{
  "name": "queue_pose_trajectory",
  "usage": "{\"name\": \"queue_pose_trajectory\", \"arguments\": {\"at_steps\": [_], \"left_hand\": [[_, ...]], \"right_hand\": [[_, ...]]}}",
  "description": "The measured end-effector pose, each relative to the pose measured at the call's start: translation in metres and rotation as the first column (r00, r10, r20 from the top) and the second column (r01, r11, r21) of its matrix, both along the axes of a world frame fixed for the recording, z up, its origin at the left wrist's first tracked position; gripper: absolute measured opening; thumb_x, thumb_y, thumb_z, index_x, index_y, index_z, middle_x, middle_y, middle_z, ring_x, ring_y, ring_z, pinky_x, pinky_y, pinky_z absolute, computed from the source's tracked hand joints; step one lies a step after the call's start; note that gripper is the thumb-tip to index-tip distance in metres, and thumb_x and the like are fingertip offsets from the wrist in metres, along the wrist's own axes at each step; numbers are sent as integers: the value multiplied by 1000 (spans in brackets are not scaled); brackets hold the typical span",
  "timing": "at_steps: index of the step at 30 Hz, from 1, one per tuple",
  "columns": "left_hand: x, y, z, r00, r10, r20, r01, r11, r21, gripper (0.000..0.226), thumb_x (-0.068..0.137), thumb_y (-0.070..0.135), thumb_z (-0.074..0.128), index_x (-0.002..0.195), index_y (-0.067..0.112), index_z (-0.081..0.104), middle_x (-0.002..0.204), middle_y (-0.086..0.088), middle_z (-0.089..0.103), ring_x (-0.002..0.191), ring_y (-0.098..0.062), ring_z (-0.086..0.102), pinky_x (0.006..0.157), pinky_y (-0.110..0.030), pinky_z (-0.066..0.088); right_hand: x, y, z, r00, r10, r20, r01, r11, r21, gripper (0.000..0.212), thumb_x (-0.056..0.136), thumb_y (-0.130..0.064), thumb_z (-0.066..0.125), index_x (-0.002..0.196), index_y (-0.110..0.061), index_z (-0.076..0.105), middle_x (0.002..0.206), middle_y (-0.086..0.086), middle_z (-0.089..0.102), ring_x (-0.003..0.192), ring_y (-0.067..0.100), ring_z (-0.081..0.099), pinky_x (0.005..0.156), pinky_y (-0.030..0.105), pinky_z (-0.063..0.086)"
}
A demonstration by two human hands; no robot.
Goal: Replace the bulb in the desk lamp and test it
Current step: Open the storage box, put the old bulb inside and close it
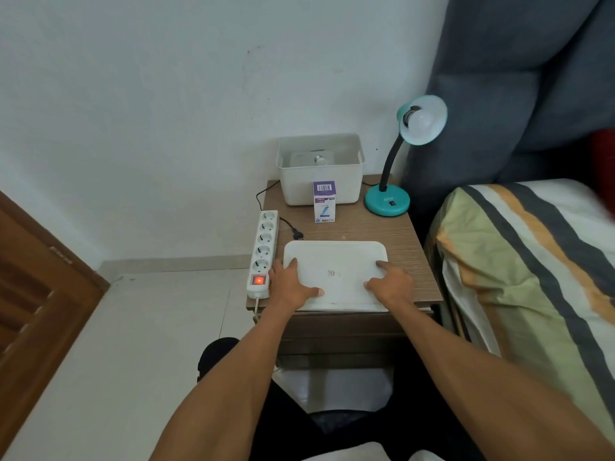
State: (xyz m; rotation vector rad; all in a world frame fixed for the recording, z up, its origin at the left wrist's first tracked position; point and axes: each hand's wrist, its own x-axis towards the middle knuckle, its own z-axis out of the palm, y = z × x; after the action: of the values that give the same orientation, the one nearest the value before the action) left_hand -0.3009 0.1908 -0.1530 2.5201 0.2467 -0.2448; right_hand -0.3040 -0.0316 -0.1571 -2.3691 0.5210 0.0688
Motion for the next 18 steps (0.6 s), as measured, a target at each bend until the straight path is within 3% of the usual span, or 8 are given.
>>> {"name": "queue_pose_trajectory", "arguments": {"at_steps": [5, 9, 13, 18], "left_hand": [[14, 7, 16, 988, 42, 150, -24, 992, -123, 106, 77, 49, 86, 159, 14, 29, 167, -7, 20, 154, -29, 21, 124, -47, 27], [40, 11, 39, 960, 74, 272, -17, 978, -208, 102, 76, 46, 89, 156, 10, 37, 166, -7, 27, 152, -29, 25, 123, -46, 27], [76, 20, 64, 924, 105, 368, -2, 963, -268, 100, 70, 46, 92, 150, 5, 49, 162, -7, 36, 146, -29, 32, 122, -43, 32], [133, 26, 94, 889, 84, 451, 39, 966, -256, 89, 72, 44, 91, 143, 2, 56, 149, -10, 47, 135, -31, 40, 115, -38, 37]], "right_hand": [[12, 2, 21, 993, -3, 116, 3, 1000, 0, 61, 85, -37, 71, 142, -33, 51, 138, 9, 48, 124, 31, 45, 100, 44, 45], [37, 12, 46, 963, -32, 267, -2, 992, 127, 61, 89, -31, 70, 145, -23, 49, 140, 10, 46, 120, 26, 51, 95, 38, 50], [82, 17, 75, 940, -7, 342, -26, 995, 92, 62, 87, -29, 71, 143, -14, 52, 147, 13, 45, 130, 30, 47, 108, 46, 44], [149, 22, 108, 915, 27, 402, -60, 996, 68, 62, 84, -29, 70, 141, -10, 54, 146, 12, 50, 128, 33, 50, 107, 49, 45]]}}
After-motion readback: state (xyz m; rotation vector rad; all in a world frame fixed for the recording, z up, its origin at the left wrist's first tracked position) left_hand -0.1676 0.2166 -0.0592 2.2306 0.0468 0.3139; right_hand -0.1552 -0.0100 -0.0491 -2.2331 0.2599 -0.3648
